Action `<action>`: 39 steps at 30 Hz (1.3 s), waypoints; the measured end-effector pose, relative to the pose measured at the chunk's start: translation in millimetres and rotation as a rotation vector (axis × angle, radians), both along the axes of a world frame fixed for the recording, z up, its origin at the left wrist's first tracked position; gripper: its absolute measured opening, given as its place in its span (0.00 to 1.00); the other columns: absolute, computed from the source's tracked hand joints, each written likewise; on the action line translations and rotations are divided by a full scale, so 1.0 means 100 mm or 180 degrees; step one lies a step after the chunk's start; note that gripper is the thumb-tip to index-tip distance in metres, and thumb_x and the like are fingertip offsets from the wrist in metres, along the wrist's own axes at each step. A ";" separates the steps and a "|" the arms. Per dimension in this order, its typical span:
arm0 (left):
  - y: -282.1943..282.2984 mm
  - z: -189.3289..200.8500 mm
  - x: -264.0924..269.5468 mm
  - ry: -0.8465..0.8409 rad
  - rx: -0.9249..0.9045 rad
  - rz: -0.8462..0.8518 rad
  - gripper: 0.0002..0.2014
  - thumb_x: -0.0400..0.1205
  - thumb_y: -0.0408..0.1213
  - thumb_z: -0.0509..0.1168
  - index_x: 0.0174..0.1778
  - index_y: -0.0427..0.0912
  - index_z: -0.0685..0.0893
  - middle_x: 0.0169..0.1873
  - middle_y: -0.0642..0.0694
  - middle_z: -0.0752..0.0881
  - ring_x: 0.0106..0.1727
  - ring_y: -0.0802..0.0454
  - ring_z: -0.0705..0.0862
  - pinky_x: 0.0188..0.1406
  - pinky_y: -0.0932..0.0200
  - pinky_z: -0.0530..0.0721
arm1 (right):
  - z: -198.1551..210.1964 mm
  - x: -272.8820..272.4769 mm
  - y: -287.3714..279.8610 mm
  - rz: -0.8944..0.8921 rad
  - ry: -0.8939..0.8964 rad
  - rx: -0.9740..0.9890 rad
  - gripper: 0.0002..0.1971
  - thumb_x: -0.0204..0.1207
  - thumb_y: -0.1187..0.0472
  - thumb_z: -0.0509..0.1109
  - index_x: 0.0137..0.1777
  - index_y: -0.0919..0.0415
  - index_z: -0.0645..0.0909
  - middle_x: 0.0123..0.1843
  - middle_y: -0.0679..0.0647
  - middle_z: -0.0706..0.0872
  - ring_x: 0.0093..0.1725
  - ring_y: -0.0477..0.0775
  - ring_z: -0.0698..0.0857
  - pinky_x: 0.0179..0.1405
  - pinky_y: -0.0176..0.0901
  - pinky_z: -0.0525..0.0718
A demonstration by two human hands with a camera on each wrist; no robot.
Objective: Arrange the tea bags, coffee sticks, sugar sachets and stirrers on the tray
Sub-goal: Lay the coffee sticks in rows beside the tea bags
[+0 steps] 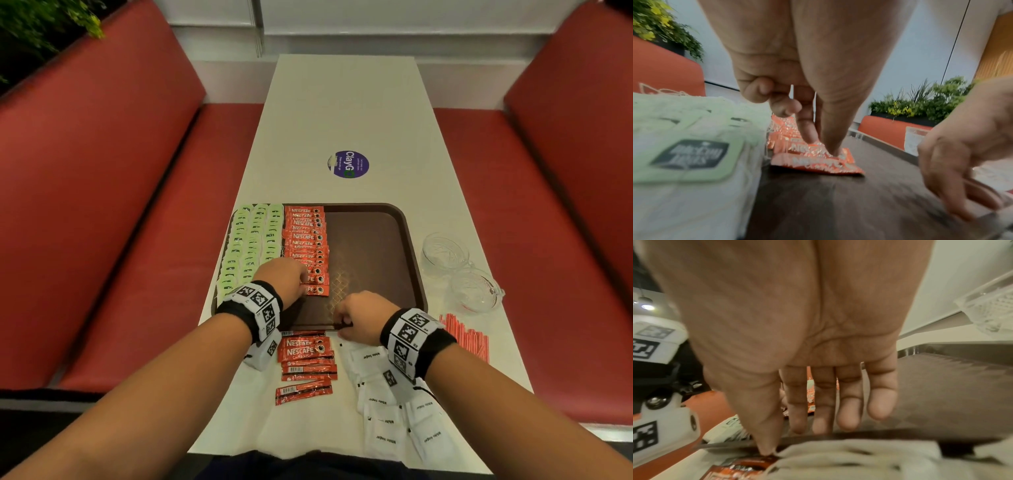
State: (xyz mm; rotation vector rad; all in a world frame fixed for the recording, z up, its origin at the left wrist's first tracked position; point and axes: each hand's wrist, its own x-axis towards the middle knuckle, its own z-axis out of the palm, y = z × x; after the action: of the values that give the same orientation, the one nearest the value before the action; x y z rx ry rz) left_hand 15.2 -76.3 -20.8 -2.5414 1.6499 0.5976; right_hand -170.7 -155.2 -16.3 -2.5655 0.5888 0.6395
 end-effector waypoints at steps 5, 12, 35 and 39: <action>0.46 0.09 -0.15 0.0115 -0.0476 -0.0120 0.07 0.83 0.50 0.67 0.50 0.54 0.87 0.45 0.56 0.82 0.48 0.55 0.81 0.47 0.58 0.79 | 0.01 0.01 0.17 0.0183 -0.0237 -0.0036 0.13 0.80 0.50 0.71 0.62 0.51 0.84 0.55 0.50 0.82 0.54 0.54 0.82 0.53 0.49 0.82; 1.04 -0.13 -0.32 0.0078 0.0007 -0.0564 0.17 0.82 0.54 0.67 0.66 0.56 0.84 0.53 0.53 0.84 0.57 0.50 0.82 0.53 0.53 0.80 | -0.01 0.05 0.46 0.0449 -0.0071 -0.0206 0.16 0.80 0.49 0.69 0.65 0.49 0.85 0.59 0.52 0.85 0.57 0.56 0.84 0.57 0.53 0.86; 1.11 -0.19 -0.45 0.0044 -0.0146 -0.0169 0.12 0.83 0.50 0.67 0.60 0.52 0.84 0.52 0.52 0.87 0.53 0.51 0.84 0.53 0.52 0.84 | 0.17 -0.09 0.54 0.0088 -0.0221 -0.0165 0.10 0.81 0.69 0.62 0.53 0.52 0.68 0.43 0.53 0.83 0.42 0.56 0.83 0.41 0.50 0.85; 1.09 -0.15 -0.38 0.0103 -0.0299 -0.0163 0.07 0.83 0.50 0.67 0.51 0.53 0.85 0.47 0.54 0.86 0.49 0.53 0.83 0.49 0.55 0.83 | 0.16 -0.16 0.39 -0.0293 -0.0547 0.0063 0.27 0.78 0.76 0.61 0.70 0.49 0.62 0.48 0.53 0.85 0.42 0.54 0.83 0.39 0.46 0.82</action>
State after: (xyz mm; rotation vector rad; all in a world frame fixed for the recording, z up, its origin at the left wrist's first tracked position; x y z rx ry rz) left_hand -22.4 32.7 -35.7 -2.5570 1.7893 0.5734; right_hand -186.6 -116.1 -0.6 -2.5257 0.6342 0.3873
